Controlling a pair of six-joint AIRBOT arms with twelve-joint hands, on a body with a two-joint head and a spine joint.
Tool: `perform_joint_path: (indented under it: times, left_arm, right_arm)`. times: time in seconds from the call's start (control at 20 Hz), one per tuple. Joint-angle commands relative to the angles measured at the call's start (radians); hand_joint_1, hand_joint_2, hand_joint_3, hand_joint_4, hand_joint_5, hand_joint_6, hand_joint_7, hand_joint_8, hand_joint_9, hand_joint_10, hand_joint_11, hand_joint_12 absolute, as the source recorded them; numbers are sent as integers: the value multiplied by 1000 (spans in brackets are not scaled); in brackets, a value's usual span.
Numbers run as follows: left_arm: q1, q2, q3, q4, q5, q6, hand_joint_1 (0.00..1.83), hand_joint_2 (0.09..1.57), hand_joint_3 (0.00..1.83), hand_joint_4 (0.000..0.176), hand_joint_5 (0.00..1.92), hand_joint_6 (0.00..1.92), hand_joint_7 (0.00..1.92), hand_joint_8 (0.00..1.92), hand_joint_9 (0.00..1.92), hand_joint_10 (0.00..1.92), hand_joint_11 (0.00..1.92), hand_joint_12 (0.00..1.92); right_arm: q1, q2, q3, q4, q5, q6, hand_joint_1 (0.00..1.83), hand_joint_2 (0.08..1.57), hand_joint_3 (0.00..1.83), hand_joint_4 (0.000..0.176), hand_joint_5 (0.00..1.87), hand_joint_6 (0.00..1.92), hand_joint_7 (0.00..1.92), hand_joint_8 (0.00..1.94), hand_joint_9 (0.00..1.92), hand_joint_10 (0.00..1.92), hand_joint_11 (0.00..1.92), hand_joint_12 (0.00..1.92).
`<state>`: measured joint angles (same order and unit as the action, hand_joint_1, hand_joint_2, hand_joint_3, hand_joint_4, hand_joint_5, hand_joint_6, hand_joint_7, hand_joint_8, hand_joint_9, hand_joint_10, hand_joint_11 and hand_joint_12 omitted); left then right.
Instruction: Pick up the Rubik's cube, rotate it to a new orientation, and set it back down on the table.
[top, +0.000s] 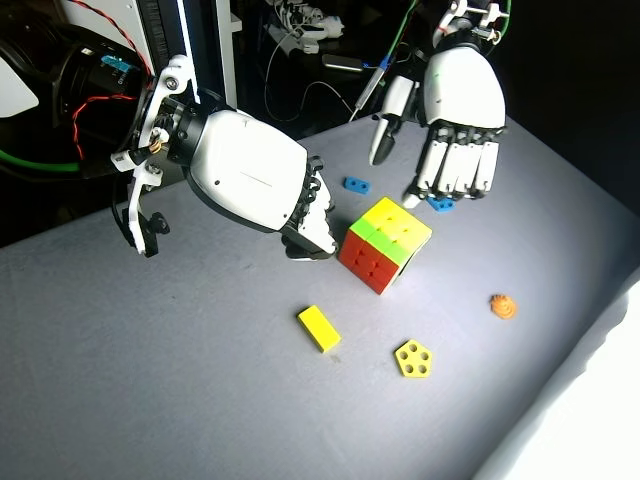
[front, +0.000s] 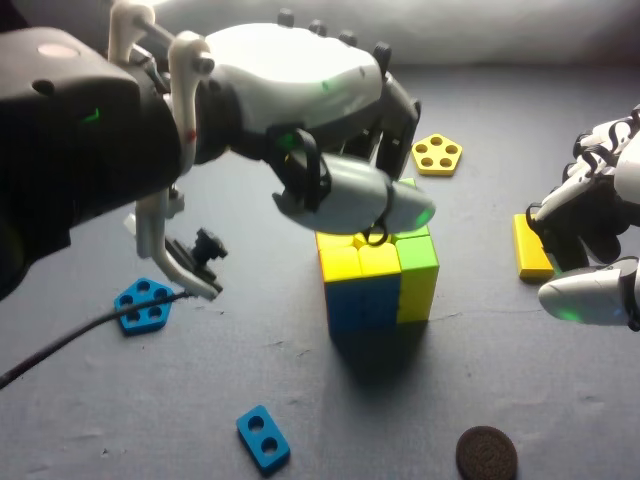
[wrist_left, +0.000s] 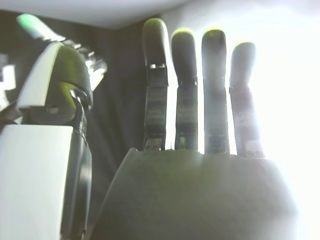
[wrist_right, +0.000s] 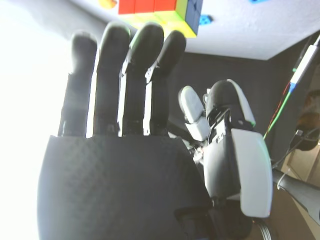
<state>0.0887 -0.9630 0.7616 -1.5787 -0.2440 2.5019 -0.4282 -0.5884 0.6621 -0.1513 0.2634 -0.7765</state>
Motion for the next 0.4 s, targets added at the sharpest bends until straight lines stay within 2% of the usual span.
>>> perform_joint_path:
  times: [0.0,0.1,0.35]
  left_arm:
    - [-23,6,1,29,1,0,336,1298,1,0,645,1050,676,1436,623,1598,417,1831]
    - [-36,6,1,33,1,0,385,1288,0,0,606,1150,659,1542,611,1714,406,1914]
    - [-50,25,0,44,5,0,407,1282,0,0,613,1253,699,1552,646,1739,426,1921]
  right_arm:
    - [9,2,-2,9,109,0,175,1254,0,0,778,1181,848,1335,658,1634,442,1921]
    - [9,1,-2,9,110,0,123,1267,3,0,792,1260,879,1339,695,1616,497,1921]
    - [9,-2,-2,9,113,0,101,1275,3,0,774,1293,873,1330,681,1627,495,1921]
